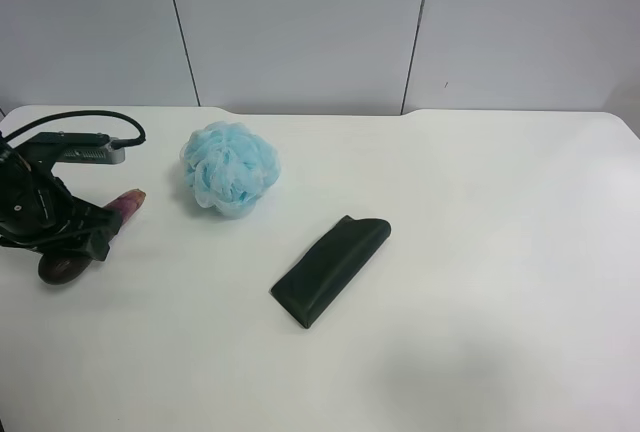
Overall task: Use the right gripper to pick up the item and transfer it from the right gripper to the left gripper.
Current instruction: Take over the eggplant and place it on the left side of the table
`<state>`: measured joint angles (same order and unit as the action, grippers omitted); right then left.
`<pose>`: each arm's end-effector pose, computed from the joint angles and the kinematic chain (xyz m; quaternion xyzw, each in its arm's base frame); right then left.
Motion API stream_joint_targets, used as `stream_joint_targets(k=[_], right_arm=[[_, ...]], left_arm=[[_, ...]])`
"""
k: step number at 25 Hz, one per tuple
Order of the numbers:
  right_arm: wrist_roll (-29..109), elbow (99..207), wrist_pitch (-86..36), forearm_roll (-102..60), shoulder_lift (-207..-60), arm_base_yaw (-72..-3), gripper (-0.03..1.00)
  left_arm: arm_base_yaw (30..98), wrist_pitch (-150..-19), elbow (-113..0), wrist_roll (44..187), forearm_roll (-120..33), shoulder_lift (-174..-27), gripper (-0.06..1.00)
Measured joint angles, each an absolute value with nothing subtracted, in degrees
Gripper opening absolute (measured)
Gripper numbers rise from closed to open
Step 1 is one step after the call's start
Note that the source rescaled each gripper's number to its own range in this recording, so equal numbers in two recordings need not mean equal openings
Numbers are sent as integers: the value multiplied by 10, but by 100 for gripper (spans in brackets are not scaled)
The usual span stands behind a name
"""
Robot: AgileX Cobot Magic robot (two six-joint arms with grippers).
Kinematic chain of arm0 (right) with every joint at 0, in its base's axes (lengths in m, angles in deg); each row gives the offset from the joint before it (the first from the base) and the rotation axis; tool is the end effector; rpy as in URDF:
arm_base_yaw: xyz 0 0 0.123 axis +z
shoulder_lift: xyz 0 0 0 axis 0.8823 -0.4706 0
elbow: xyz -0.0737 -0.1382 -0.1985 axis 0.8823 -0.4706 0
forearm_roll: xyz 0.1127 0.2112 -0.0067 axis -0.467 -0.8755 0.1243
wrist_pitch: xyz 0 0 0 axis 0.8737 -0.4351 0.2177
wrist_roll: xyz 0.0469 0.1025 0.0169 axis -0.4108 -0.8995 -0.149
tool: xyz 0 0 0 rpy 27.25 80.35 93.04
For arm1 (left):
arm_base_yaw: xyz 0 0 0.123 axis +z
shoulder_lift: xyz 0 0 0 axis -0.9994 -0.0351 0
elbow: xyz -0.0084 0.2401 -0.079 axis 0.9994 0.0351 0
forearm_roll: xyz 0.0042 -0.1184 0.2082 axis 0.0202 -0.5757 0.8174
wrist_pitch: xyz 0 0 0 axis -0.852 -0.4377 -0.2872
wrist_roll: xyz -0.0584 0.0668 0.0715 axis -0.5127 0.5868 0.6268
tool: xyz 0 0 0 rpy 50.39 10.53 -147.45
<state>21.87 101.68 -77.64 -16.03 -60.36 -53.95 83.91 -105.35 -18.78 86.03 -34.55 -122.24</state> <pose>0.0342 0.0106 0.2617 -0.0957 0.8485 0.0441 0.5185 0.2678 -0.0229 0.0955 0.0366 0.9887 -0.0220 0.1439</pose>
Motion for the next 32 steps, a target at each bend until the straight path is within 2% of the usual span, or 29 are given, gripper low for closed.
stream_joint_targets(k=[20,21,22,23,24,25,27,32], right_arm=[[218,1017,-776,-160,-604,-540,100],[218,1017,-776,-160,-604,-540,100],[218,1017,-776,-160,-604,-540,100],[218,1017,-776,-160,-604,-540,100],[218,1017,-776,-160,-604,-540,100],[218,1017,-776,-160,-604,-540,100],[218,1017,-776,-160,-604,-540,100],[218,1017,-776,-160,-604,-540,100]], left_arm=[[839,-992,-188,860,-347,-1247,2],[839,-992,-188,860,-347,-1247,12],[839,-992,-188,860,-347,-1247,29],[839,-992,-188,860,-347,-1247,54],[839,-992,-188,860,-347,-1247,74],[839,-992,-188,860,-348,-1247,84],[839,-992,-188,860,-348,-1247,95],[839,-992,-188,860,-348,-1247,99]])
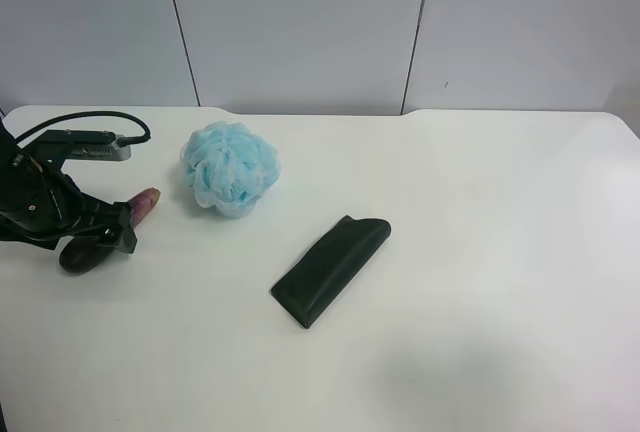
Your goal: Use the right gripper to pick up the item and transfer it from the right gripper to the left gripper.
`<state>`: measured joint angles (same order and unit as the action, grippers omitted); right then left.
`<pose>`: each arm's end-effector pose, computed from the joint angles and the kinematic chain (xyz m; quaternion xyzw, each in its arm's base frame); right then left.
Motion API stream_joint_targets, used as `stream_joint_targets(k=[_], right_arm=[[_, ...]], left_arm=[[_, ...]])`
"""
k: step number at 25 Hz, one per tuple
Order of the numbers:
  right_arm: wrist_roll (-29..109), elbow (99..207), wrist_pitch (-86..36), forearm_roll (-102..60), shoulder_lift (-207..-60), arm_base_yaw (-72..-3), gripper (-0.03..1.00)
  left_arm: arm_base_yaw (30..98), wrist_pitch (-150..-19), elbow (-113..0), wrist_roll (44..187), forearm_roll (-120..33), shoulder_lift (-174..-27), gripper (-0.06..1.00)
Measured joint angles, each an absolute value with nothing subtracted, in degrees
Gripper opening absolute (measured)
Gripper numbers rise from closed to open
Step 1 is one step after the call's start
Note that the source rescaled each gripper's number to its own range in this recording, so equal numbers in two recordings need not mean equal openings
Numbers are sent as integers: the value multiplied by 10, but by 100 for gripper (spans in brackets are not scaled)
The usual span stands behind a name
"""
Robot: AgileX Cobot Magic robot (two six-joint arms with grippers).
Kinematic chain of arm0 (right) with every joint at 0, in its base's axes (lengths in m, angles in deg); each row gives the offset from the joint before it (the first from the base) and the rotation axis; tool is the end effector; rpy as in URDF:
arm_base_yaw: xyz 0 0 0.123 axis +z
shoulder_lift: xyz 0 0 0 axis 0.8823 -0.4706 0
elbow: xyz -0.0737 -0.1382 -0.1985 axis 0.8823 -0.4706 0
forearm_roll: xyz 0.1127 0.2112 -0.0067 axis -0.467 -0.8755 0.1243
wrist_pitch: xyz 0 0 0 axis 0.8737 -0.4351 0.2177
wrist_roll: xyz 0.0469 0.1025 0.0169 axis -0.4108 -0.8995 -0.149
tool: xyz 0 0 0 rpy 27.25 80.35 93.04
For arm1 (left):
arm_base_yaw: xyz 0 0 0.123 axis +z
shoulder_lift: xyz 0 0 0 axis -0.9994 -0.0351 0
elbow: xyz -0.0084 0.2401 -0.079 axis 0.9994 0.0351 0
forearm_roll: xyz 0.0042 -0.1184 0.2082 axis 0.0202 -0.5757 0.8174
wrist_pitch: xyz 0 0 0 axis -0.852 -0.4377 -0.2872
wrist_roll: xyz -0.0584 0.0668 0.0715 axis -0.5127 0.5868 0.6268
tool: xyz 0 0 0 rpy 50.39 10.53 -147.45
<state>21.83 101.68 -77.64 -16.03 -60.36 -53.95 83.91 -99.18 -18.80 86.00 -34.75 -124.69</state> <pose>0.0342 0.0106 0.2617 -0.0954 0.8486 0.0443 0.5185 0.2782 -0.0228 0.0877 0.0329 0.9836 -0.0203 0.1761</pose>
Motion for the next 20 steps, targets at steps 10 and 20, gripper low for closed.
stream_joint_targets(k=[10,20], right_arm=[[218,1017,-776,-160,-604,-540,100],[218,1017,-776,-160,-604,-540,100]], left_arm=[[839,-991,-188,860,-348,-1247,100],[839,-1005,-188,859,-348,-1233,100]])
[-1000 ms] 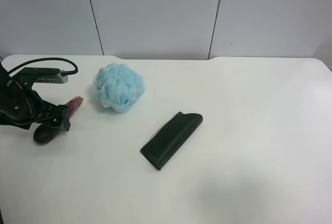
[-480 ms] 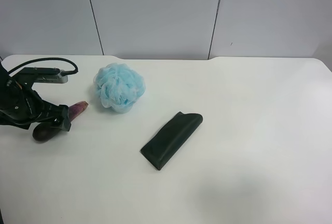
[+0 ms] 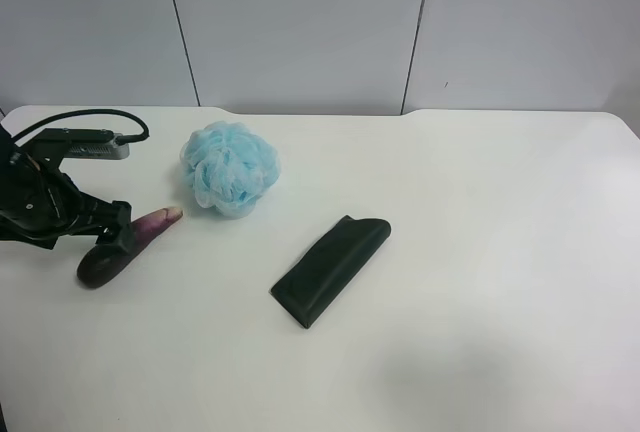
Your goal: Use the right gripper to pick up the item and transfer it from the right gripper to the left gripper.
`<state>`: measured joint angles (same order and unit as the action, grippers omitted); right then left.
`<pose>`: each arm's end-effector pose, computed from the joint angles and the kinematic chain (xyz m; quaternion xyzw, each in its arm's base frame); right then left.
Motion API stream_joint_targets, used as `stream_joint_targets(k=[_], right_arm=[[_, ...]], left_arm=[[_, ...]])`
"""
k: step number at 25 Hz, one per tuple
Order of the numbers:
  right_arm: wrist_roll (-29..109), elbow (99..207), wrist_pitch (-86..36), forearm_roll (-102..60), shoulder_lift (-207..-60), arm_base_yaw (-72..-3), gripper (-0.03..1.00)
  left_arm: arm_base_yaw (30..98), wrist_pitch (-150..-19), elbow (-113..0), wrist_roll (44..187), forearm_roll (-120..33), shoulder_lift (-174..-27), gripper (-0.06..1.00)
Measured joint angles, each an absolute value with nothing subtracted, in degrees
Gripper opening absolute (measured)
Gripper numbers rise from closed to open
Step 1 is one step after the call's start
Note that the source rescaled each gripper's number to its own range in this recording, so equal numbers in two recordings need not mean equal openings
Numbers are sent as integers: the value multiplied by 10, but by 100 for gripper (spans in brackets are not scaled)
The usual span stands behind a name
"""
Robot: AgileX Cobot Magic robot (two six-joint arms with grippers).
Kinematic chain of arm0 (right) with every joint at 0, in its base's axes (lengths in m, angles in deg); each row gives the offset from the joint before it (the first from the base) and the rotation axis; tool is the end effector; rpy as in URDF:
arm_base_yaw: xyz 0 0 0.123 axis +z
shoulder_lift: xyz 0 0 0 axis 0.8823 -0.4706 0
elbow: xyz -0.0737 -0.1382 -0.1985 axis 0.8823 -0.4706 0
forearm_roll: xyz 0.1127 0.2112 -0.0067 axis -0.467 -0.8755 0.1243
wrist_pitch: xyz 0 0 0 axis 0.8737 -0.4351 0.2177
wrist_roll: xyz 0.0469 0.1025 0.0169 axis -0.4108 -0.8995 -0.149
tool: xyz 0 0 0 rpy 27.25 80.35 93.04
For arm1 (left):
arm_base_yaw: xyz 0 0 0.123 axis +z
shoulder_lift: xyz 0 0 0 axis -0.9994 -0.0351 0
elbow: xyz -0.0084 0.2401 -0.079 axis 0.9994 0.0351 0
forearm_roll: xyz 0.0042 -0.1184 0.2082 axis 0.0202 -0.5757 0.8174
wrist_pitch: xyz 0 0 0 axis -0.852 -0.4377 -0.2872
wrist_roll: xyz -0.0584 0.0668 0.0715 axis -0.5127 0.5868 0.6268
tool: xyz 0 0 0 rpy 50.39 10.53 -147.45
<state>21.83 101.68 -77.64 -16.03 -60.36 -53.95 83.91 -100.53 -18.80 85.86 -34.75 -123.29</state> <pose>0.0342 0.0106 0.2617 -0.0954 0.8486 0.0443 0.5185 0.2765 -0.0229 0.0936 0.0322 0.9835 -0.0214 0.1765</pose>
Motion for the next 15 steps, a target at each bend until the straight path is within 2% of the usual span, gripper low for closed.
stream_joint_targets(k=[15], right_arm=[[218,1017,-776,-160,-604,-540,100]], left_arm=[[839,-1106,-188,859,-348,-1041,100]])
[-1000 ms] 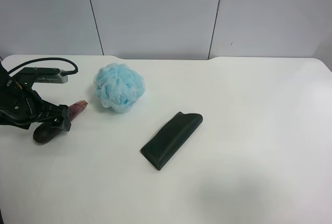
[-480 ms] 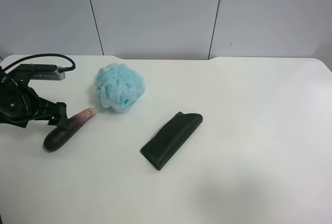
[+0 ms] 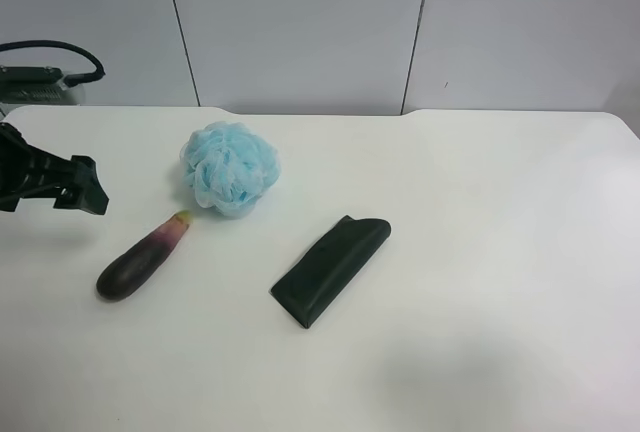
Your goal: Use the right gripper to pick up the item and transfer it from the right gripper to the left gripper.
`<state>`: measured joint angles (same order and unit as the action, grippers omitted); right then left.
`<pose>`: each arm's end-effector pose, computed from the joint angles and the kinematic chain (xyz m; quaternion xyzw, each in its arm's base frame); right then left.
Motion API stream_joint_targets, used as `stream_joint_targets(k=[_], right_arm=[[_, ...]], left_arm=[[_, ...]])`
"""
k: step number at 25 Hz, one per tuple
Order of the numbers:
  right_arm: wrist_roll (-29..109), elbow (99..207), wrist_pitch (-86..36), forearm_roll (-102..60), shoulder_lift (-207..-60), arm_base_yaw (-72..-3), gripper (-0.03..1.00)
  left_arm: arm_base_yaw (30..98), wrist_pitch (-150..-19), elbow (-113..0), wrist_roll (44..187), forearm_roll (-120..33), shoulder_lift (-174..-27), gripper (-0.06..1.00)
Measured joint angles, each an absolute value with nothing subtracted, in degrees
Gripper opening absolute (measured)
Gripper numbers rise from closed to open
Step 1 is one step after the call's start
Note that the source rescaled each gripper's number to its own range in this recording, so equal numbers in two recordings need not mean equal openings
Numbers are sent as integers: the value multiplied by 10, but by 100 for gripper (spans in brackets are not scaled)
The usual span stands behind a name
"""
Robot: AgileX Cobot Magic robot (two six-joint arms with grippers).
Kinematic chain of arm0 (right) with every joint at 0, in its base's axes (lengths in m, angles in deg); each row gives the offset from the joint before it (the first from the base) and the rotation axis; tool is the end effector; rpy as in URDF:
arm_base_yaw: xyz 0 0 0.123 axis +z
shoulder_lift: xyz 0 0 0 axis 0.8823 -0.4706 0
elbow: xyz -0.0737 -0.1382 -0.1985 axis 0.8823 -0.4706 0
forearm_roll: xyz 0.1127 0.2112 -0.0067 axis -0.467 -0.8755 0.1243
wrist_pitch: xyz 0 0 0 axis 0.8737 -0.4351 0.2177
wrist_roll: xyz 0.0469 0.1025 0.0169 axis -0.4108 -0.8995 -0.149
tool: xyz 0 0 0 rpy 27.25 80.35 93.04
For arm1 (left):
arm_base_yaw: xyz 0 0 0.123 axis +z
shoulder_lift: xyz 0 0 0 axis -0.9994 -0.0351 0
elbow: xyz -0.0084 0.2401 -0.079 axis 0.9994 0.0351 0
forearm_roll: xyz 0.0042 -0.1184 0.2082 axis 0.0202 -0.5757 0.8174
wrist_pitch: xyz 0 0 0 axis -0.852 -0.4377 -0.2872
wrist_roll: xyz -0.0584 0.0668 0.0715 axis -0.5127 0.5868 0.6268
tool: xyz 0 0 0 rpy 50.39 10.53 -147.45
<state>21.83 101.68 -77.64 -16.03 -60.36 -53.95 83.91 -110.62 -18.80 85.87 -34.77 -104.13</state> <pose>0.0342 0.0106 0.2617 -0.0954 0.8486 0.0443 0.5185 0.2542 -0.0229 0.1750 0.0375 0.9661 -0.0302 0.2537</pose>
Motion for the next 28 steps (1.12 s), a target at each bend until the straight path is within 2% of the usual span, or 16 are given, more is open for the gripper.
stream_joint_targets(k=[18,23,28], right_arm=[[218,1017,-776,-160,-604,-540,100],[218,1017,-776,-160,-604,-540,100],[218,1017,-776,-160,-604,-540,100]], left_arm=[[839,-1405,-188,858,-348,-684,100],[839,-1439,-174,858,-348,-583,100],[839,-1455,-114,858,-348,-494,100]])
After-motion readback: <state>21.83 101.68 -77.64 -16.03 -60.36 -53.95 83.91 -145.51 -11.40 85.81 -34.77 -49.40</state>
